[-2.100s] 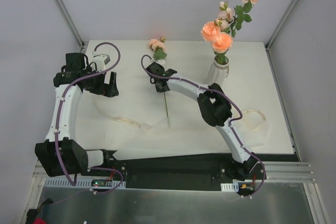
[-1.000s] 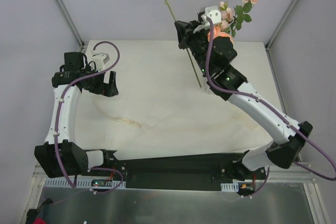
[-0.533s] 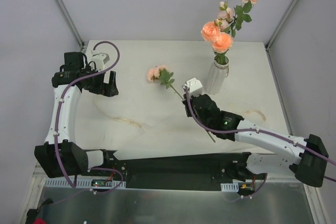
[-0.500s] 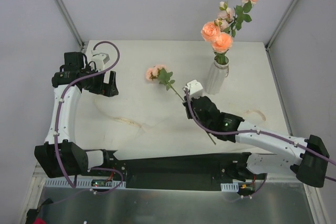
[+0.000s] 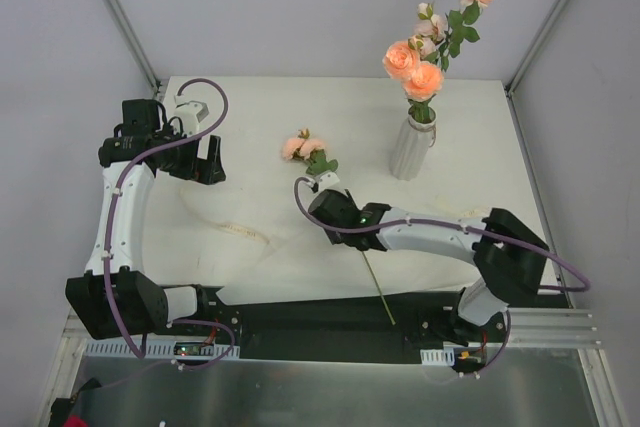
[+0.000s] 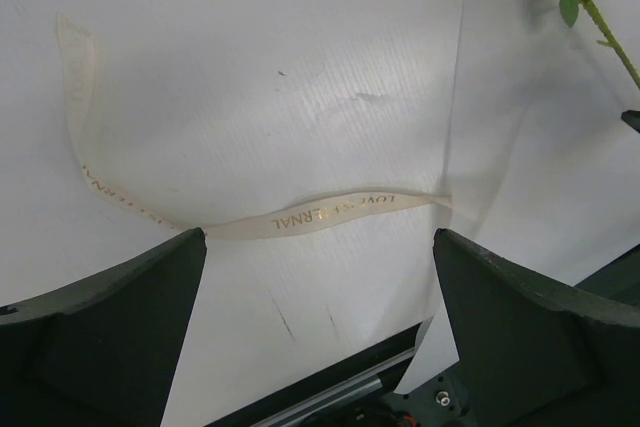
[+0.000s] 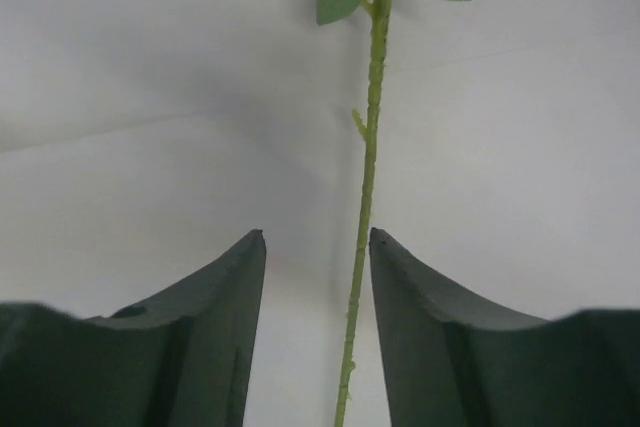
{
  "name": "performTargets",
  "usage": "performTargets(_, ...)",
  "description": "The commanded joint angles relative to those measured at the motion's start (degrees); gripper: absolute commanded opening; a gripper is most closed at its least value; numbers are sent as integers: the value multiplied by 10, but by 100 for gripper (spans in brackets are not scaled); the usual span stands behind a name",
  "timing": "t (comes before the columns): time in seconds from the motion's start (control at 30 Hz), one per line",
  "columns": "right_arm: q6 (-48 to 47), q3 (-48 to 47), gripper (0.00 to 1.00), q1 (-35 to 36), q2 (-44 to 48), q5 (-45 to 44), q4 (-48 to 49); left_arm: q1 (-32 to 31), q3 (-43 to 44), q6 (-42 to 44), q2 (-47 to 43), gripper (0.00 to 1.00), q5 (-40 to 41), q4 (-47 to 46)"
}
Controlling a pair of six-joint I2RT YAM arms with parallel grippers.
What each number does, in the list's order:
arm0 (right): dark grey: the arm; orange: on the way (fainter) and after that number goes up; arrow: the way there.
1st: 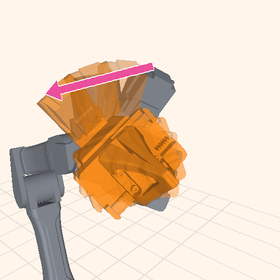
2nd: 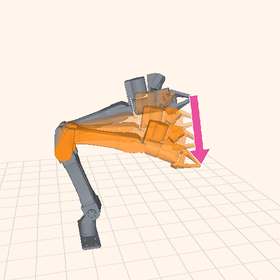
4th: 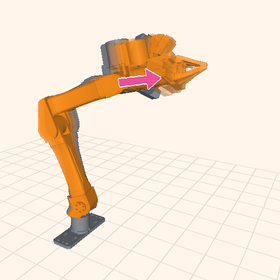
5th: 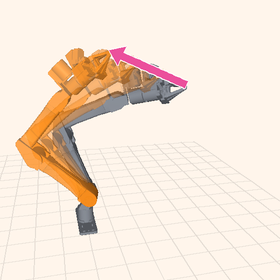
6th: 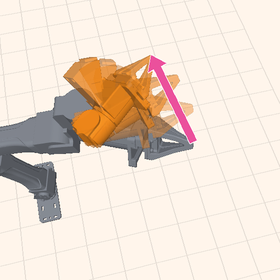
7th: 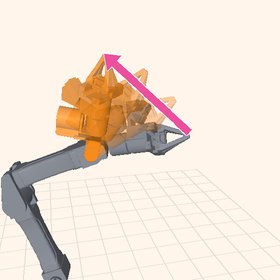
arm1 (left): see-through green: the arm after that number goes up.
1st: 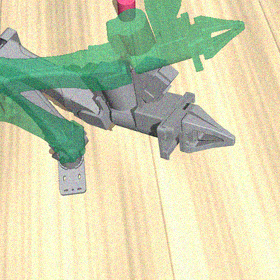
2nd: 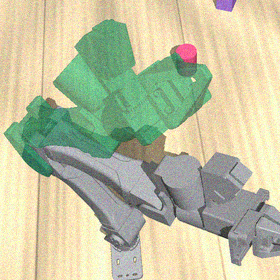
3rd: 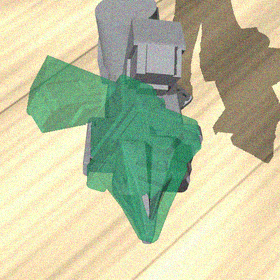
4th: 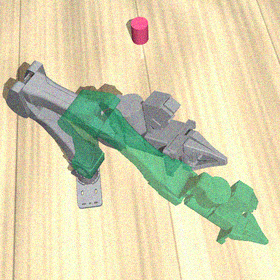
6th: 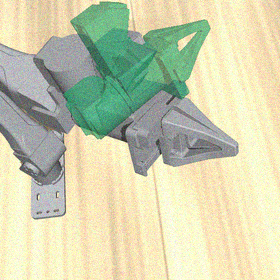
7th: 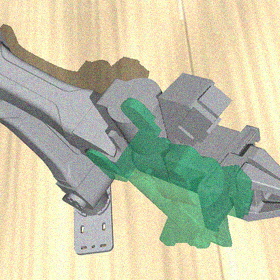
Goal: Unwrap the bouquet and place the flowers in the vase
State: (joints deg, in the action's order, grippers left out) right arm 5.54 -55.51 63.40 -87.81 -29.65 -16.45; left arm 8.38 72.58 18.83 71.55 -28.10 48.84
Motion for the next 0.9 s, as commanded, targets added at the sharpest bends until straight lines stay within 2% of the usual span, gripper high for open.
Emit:
performTargets(0.0,-3,-62,52,-17,-50,40,-39,10,-3,3,-25,97,-12,5)
performTargets(0.2,-38,-98,58,-74,-94,77,-13,13,-11,10,-40,98,-16,9)
performTargets(0.47,-71,-121,57,-124,-148,133,26,15,-13,9,-33,98,-22,9)
performTargets(0.67,-68,-119,45,-135,-187,151,36,16,-6,9,-27,98,-18,9)
performTargets(0.87,-62,-130,14,-142,-211,159,46,16,-7,9,-25,98,-15,8)
